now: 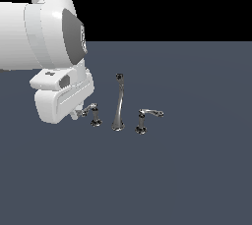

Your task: Turn on the faucet by rotating a designated handle.

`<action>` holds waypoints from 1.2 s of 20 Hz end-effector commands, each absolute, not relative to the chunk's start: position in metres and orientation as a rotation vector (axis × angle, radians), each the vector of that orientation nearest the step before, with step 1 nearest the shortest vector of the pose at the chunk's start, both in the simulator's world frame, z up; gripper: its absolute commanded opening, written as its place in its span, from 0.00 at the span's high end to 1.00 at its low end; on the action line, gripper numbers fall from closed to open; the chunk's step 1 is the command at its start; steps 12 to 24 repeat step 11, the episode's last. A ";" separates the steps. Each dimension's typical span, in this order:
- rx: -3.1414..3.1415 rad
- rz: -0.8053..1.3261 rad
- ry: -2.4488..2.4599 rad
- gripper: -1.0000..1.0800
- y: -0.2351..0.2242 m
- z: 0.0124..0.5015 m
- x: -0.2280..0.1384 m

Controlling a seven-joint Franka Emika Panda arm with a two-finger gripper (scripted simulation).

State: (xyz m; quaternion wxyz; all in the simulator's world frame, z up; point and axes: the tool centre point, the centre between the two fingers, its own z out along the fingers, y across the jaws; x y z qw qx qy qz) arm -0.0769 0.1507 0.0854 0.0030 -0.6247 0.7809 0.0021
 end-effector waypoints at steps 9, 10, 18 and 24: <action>-1.926 0.002 2.481 1.00 0.089 0.085 -0.073; -1.922 0.001 2.485 1.00 0.083 0.086 -0.073; -1.922 0.001 2.485 1.00 0.083 0.086 -0.073; -1.922 0.001 2.485 1.00 0.083 0.086 -0.073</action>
